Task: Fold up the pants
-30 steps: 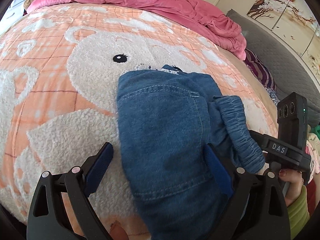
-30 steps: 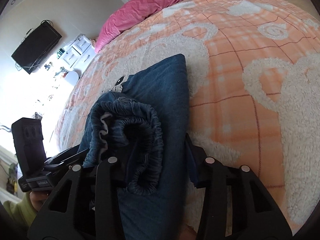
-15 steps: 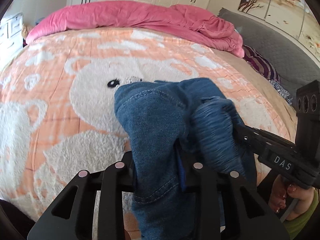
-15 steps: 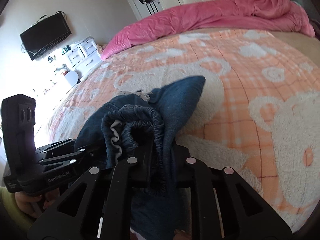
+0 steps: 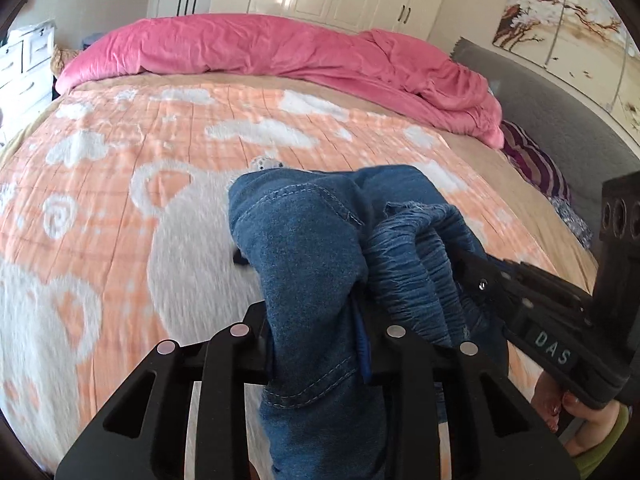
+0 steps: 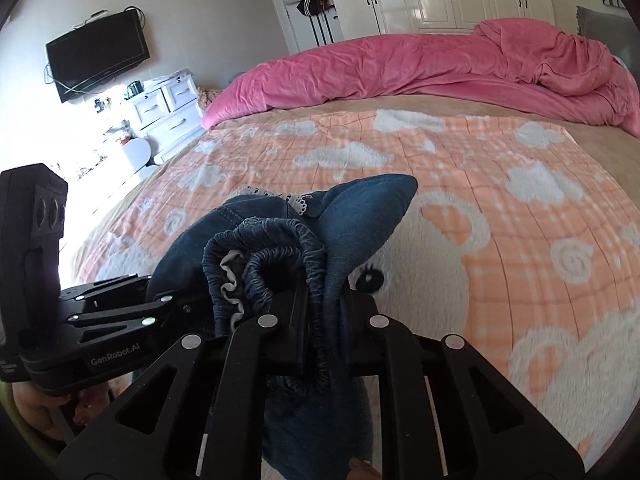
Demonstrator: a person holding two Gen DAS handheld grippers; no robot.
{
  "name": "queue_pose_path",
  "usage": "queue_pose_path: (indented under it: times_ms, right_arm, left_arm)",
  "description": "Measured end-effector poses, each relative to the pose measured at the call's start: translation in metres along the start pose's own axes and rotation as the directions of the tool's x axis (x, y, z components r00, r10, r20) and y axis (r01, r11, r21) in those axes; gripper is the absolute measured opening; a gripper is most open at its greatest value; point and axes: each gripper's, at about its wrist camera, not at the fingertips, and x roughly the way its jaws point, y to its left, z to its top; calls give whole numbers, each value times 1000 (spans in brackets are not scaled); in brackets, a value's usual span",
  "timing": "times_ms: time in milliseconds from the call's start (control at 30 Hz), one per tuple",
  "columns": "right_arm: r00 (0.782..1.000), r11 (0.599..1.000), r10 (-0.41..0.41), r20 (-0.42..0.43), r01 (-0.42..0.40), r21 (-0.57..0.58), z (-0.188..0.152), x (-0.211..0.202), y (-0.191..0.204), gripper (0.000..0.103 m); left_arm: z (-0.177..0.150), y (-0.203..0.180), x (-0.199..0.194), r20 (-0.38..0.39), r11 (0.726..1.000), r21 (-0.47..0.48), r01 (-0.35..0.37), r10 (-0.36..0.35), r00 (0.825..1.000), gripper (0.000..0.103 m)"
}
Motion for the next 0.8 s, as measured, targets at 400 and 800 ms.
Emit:
queue_pose_path:
  times_ms: [400, 800]
  right_arm:
    - [998, 998, -54, -33, 55, 8, 25, 51, -18, 7]
    - [985, 982, -67, -157, 93, 164, 3, 85, -60, 25]
  left_arm:
    - [32, 8, 52, 16, 998, 41, -52, 51, 999, 28]
    - [19, 33, 76, -74, 996, -45, -76, 72, 995, 54]
